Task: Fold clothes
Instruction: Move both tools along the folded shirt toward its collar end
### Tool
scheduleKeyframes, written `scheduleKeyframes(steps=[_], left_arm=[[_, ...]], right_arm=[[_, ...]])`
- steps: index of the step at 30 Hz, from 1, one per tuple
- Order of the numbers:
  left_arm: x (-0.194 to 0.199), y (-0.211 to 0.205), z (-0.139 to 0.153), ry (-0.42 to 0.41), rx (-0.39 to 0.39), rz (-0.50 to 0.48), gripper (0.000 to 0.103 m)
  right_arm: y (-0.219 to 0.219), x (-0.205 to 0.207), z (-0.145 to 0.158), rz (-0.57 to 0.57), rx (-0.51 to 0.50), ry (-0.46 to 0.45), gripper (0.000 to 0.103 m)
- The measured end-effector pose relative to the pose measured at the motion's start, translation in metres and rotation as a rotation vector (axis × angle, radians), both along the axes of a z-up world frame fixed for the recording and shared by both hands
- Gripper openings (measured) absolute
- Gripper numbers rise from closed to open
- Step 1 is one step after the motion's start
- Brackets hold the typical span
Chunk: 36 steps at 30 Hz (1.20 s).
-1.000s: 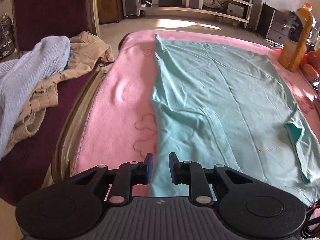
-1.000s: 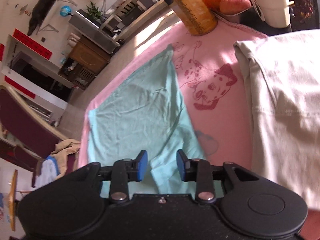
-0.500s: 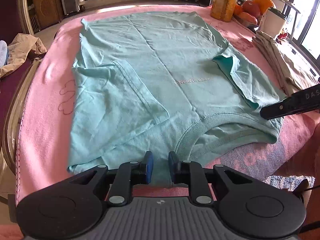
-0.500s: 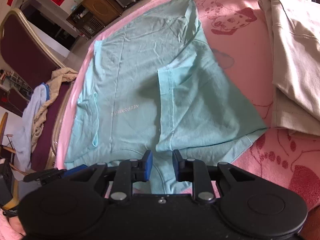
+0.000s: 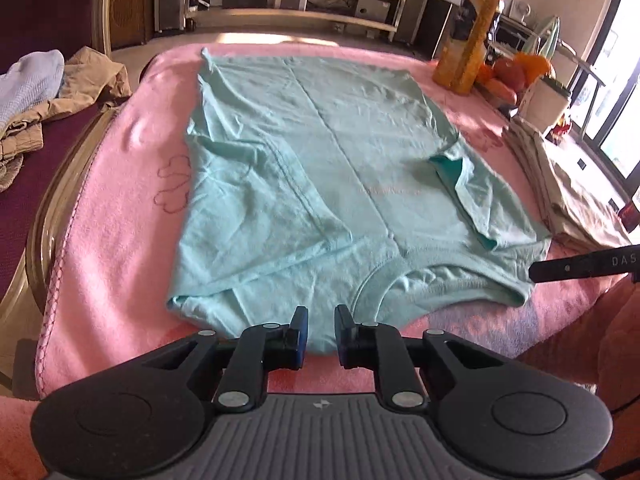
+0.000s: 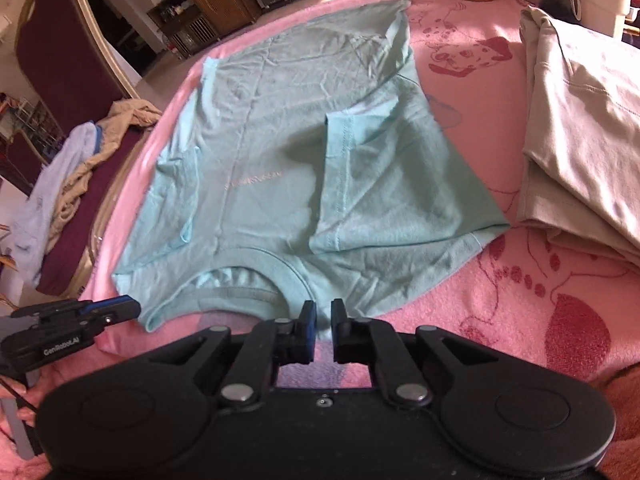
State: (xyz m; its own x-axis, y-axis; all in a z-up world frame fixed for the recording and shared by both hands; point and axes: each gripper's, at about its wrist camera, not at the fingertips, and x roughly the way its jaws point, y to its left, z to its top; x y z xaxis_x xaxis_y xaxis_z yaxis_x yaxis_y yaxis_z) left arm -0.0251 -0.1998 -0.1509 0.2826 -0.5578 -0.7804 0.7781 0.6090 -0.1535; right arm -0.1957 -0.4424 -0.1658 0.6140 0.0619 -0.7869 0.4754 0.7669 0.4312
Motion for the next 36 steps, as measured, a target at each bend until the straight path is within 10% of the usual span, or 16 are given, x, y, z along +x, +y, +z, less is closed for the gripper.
scheduleKeyframes(steps=[11,26,36], left_arm=[[0.001,-0.013,-0.003,-0.026,0.097,-0.010,0.020],[0.127,-0.052,0.110,-0.262,-0.057,0.157,0.039],[0.254,-0.143,0.051,-0.214,0.047,0.337,0.048]], right_arm=[[0.008,0.021,-0.003,0.047,-0.005,0.053,0.011],[-0.060,0.092,0.165,-0.118,-0.211,-0.338,0.034],[-0.175,0.213,0.100,-0.337,-0.156,-0.238,0.049]])
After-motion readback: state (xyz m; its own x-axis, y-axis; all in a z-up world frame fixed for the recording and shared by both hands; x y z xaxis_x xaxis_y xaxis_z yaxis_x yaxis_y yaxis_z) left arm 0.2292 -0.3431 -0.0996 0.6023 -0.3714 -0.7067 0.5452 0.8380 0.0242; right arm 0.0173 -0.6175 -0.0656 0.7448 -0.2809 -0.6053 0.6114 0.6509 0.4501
